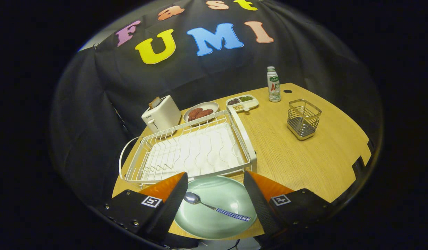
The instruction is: Take the plate from the dish rack, then take the spoon from the basket and place it into the plate.
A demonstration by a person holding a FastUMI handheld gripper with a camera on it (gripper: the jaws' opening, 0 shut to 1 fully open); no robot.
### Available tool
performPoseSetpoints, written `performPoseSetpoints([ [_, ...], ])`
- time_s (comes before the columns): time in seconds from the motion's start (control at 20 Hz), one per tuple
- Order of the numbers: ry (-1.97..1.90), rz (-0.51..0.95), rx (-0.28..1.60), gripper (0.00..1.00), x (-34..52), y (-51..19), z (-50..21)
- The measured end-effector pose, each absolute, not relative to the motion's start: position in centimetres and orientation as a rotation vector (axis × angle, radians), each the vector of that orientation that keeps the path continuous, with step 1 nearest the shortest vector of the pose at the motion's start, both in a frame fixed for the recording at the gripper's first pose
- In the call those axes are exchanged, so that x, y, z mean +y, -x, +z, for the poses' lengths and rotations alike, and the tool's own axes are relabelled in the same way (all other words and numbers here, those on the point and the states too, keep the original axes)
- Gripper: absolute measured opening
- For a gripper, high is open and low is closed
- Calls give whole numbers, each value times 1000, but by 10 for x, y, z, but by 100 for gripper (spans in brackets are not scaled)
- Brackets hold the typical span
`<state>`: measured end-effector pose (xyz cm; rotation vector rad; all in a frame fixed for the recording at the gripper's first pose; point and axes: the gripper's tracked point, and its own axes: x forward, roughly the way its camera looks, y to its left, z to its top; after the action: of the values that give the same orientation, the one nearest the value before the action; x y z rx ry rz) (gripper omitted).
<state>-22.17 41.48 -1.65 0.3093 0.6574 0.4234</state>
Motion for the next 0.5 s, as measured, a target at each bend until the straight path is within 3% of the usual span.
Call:
performPoseSetpoints([
  [0.5, -307, 402, 629, 99, 408, 206, 0],
])
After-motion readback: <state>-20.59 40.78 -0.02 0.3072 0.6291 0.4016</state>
